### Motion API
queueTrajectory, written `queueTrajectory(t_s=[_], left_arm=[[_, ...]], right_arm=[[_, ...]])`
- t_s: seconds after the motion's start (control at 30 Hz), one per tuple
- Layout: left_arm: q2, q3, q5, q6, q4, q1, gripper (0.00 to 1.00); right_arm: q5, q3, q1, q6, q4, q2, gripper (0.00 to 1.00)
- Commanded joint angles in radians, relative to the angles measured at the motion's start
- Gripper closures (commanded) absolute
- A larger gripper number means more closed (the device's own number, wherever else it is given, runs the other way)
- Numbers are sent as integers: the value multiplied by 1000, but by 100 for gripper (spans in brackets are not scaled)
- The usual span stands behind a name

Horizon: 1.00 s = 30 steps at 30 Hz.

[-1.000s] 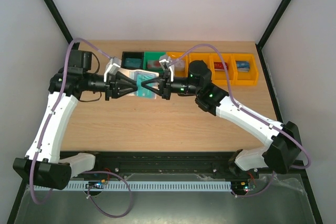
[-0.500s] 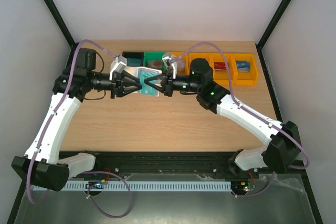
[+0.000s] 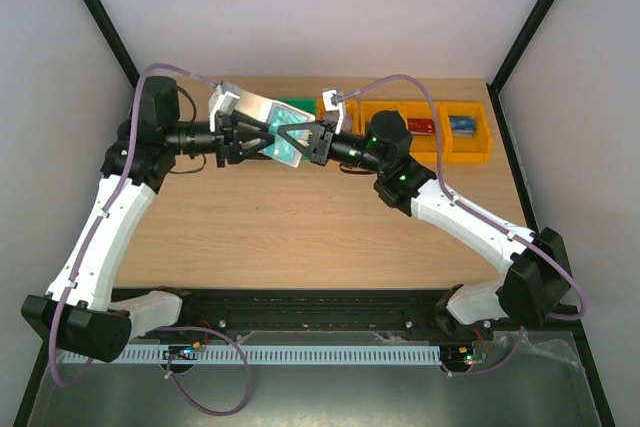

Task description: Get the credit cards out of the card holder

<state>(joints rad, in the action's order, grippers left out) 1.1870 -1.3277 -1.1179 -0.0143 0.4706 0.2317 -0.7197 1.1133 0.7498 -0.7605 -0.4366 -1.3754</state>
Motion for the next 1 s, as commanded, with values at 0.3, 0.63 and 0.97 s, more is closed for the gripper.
queueTrajectory(t_s=[0.3, 0.63, 0.97], left_arm=[[27, -6, 73, 58, 19, 135, 98], [-6, -1, 49, 27, 58, 11, 98], [-7, -26, -14, -34, 101, -57, 98]], right_arm=[[-30, 19, 48, -36, -208, 58, 98], [-22, 22, 48, 117, -8, 114, 95], [-30, 62, 48, 199, 83, 113, 98]])
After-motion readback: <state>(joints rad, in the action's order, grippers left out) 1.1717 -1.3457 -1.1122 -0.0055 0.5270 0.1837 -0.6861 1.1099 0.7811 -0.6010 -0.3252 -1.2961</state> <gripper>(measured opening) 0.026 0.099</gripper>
